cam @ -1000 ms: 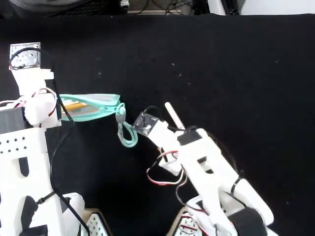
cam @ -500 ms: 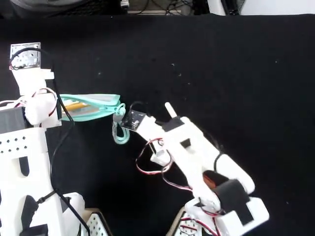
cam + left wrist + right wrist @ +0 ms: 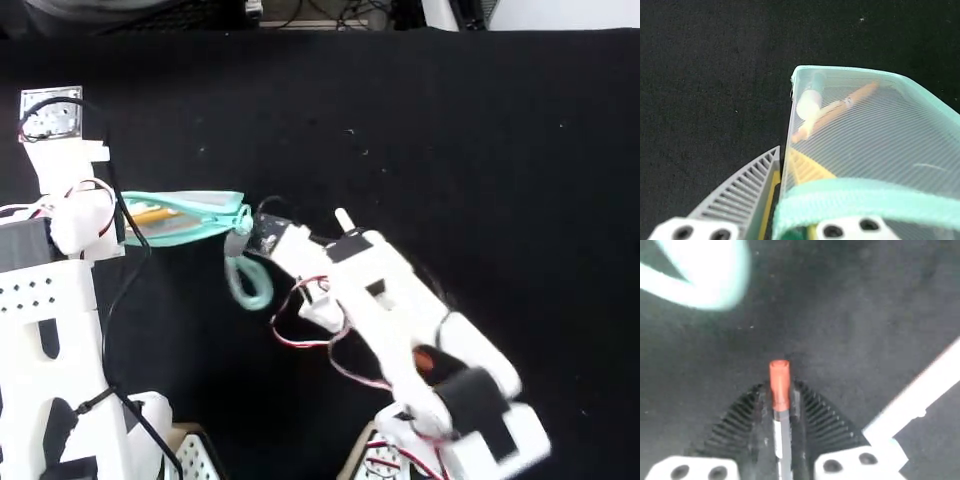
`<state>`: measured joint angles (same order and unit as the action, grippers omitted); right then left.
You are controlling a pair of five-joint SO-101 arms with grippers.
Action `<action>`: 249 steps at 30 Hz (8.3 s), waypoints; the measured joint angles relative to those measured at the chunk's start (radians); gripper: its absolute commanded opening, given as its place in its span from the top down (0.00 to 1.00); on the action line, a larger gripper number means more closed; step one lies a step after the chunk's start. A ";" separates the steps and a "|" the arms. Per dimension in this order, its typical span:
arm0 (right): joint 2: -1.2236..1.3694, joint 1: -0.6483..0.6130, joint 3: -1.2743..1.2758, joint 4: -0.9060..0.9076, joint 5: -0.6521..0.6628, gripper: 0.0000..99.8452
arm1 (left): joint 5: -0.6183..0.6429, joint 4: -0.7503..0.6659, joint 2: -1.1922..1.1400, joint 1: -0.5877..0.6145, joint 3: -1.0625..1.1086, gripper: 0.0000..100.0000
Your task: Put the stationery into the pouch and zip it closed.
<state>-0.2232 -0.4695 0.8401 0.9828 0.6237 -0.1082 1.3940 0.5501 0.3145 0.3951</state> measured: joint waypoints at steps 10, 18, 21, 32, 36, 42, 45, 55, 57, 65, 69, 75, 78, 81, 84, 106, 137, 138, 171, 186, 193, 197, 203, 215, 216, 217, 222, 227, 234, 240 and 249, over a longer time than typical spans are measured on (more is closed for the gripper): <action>-0.868 0.054 0.002 0.198 -0.048 0.99 | 0.000 0.000 0.000 0.000 0.000 0.97; -1.341 -0.044 0.052 -0.084 -0.282 0.99 | 0.000 0.000 0.000 0.000 0.000 0.97; -1.347 -0.107 0.098 -0.279 -0.296 0.99 | 0.000 0.000 0.000 0.000 0.000 0.97; -1.284 -0.400 0.117 -0.658 -0.304 0.99 | 0.000 0.000 0.000 0.000 0.003 0.97; -1.235 -0.413 0.124 -0.730 -0.417 0.99 | 0.000 0.000 0.000 0.000 0.003 0.97; -1.102 -0.413 0.126 -0.770 -0.534 0.99 | 0.000 0.000 0.000 0.000 0.003 0.97; -1.026 -0.413 0.126 -0.836 -0.540 0.99 | 0.000 0.000 0.000 0.000 0.003 0.97; -0.773 -0.416 0.043 -1.002 -0.542 0.99 | 0.000 0.000 0.000 0.000 0.003 0.97; -0.763 -0.416 0.026 -1.002 -0.542 0.99 | 0.000 0.000 0.000 0.000 0.003 0.97; -0.848 -0.416 0.041 -0.996 -0.540 0.99 | 0.000 0.000 0.000 0.000 0.003 0.97; -0.853 -0.416 0.075 -1.011 -0.540 0.99 | 0.000 0.000 0.000 0.000 0.008 0.97; -0.853 -0.416 0.069 -1.074 -0.540 0.99 | 0.000 -0.003 0.000 0.000 0.011 0.97; -0.853 -0.416 0.061 -1.079 -0.540 0.99 | 0.000 -0.005 0.000 0.000 0.011 0.97; -0.838 -0.416 0.051 -1.080 -0.540 0.99 | 0.000 -0.005 0.000 0.000 0.011 0.97; -0.775 -0.416 0.028 -1.080 -0.540 0.99 | 0.000 -0.005 0.000 0.000 0.011 0.97; -0.612 -0.313 0.166 -1.083 -0.542 0.99 | 0.003 -0.005 0.000 0.000 0.011 0.97; -0.612 -0.321 -0.433 0.026 -0.301 0.82 | -0.002 -0.005 0.000 0.000 0.015 0.97; -0.612 -0.262 -0.437 0.044 -0.301 0.85 | -0.002 -0.005 0.000 0.000 0.015 0.97; 0.793 0.232 -0.910 0.193 -0.055 0.90 | -0.002 -0.005 0.000 0.000 0.015 0.97; 0.503 0.241 -0.664 0.138 -0.055 0.99 | -0.002 -0.005 0.000 0.000 0.015 0.97; -0.107 0.239 -0.278 0.021 -0.120 0.99 | -0.002 -0.005 0.000 0.000 0.015 0.97; -0.489 0.180 -0.164 0.009 -0.193 0.99 | -0.002 -0.005 0.000 0.000 0.015 0.97; -0.964 -0.044 -0.120 -0.017 -0.265 0.99 | -0.002 -0.005 0.000 0.000 0.015 0.97; -1.174 -0.367 -0.100 -0.471 -0.273 0.99 | -0.002 -0.005 0.000 0.000 0.015 0.97; -1.169 -0.394 -0.089 -0.514 -0.273 0.99 | -0.002 -0.005 0.000 0.000 0.015 0.97; -1.163 -0.419 -0.071 -0.551 -0.273 0.99 | -0.002 -0.005 0.000 0.000 0.015 0.97; -1.105 -0.476 0.058 -0.758 -0.273 0.99 | -0.002 -0.005 0.000 0.000 0.015 0.97; -1.040 -0.482 0.123 -0.942 -0.272 0.99 | -0.002 -0.005 0.000 0.000 0.015 0.97; -0.934 -0.523 0.132 -1.003 -0.275 0.99 | -0.002 -0.005 0.000 0.000 0.015 0.97; -0.868 -0.534 0.141 -1.003 -0.275 0.99 | -0.002 -0.005 0.000 0.000 0.015 0.97; -0.766 -0.408 0.272 -1.010 -0.276 0.99 | -0.002 -0.005 0.000 0.000 0.015 0.97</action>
<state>-0.9889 -0.8777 1.1116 -0.0269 0.3475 -0.1097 1.3894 0.5501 0.3145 0.4104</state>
